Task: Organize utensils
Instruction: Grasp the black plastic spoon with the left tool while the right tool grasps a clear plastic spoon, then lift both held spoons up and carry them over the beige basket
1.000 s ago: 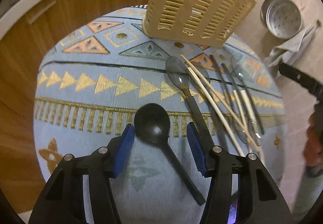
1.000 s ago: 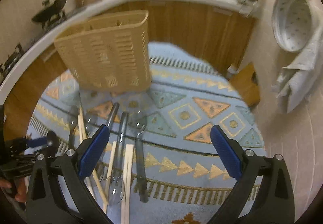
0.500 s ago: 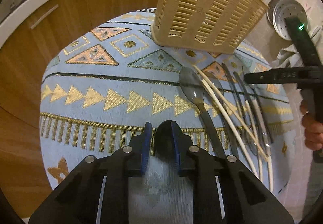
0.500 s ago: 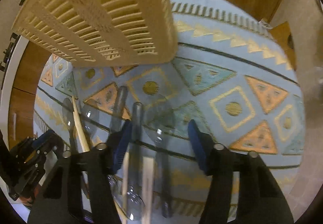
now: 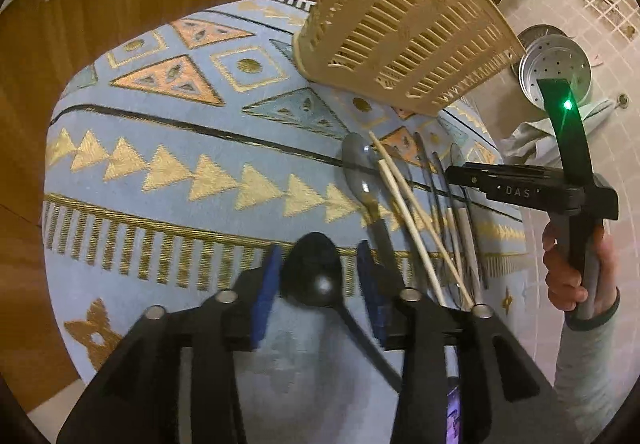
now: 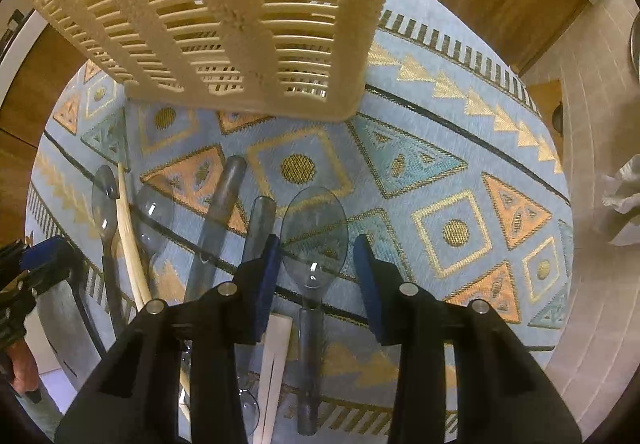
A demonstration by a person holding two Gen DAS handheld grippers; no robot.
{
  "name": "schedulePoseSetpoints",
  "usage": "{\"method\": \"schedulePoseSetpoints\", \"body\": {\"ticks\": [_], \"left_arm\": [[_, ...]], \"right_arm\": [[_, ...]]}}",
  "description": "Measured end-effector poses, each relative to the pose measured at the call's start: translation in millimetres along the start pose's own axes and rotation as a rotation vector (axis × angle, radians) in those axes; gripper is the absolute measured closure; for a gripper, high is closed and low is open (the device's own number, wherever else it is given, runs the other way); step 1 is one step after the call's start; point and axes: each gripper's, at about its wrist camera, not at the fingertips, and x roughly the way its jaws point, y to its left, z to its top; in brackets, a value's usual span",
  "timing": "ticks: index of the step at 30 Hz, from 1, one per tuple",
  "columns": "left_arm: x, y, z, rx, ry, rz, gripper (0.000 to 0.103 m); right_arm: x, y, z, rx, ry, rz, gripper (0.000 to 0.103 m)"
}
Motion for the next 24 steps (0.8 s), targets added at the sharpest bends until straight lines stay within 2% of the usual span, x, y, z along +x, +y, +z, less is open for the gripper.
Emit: {"method": "schedulePoseSetpoints", "body": {"ticks": [3, 7, 10, 12, 17, 20, 24], "left_arm": [[7, -22, -5, 0.059, -0.001, 0.103, 0.06], [18, -52, -12, 0.174, 0.002, 0.309, 0.061], [27, -68, -16, 0.247, 0.014, 0.413, 0.061], [27, -70, -15, 0.25, 0.009, 0.412, 0.068], [22, -64, -15, 0.216, -0.038, 0.365, 0.069], [10, -56, -19, 0.199, -0.116, 0.26, 0.07], [-21, -64, -18, 0.222, -0.264, 0.223, 0.069]], "right_arm": [[-2, -1, 4, -0.004, 0.004, 0.008, 0.068], [-7, -6, 3, -0.021, -0.001, 0.004, 0.068], [-7, -7, 1, -0.028, 0.011, -0.001, 0.069], [-8, -4, -1, -0.055, 0.014, 0.011, 0.074], [-11, 1, -10, -0.097, -0.03, 0.01, 0.074], [-22, 1, -21, -0.112, -0.092, 0.03, 0.074], [-55, -11, -43, -0.088, -0.219, 0.127, 0.074]]}}
